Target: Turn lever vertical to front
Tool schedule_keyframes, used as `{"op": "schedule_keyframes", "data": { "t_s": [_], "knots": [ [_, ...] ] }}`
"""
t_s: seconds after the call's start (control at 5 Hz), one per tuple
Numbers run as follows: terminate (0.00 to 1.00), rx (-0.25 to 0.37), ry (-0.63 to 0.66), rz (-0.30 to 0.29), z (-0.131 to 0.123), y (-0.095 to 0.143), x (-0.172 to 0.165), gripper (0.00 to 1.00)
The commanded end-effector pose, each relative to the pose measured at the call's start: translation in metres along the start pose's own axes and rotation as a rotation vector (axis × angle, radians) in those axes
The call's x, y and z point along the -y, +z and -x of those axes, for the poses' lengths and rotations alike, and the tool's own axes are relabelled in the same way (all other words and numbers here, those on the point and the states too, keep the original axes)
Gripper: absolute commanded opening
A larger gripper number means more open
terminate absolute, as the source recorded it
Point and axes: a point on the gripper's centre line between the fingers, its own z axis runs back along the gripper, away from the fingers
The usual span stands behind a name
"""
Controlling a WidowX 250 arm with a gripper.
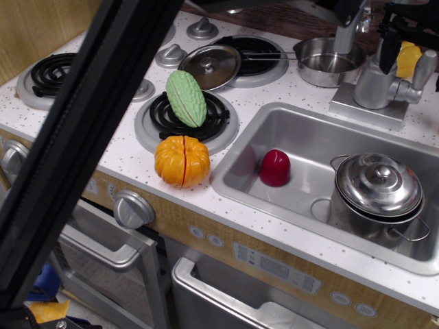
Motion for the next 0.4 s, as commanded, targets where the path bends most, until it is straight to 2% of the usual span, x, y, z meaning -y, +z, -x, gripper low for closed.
{"op": "schedule_keyframes", "data": {
  "t_s": [0.0,0.2],
  "knots": [
    [0.00,0.000,0.000,0.000,0.0000,0.0000,0.0000,1.00],
    [0.00,0.065,0.001,-0.011,-0.0068,0.0073,0.0023,1.00]
  ]
}}
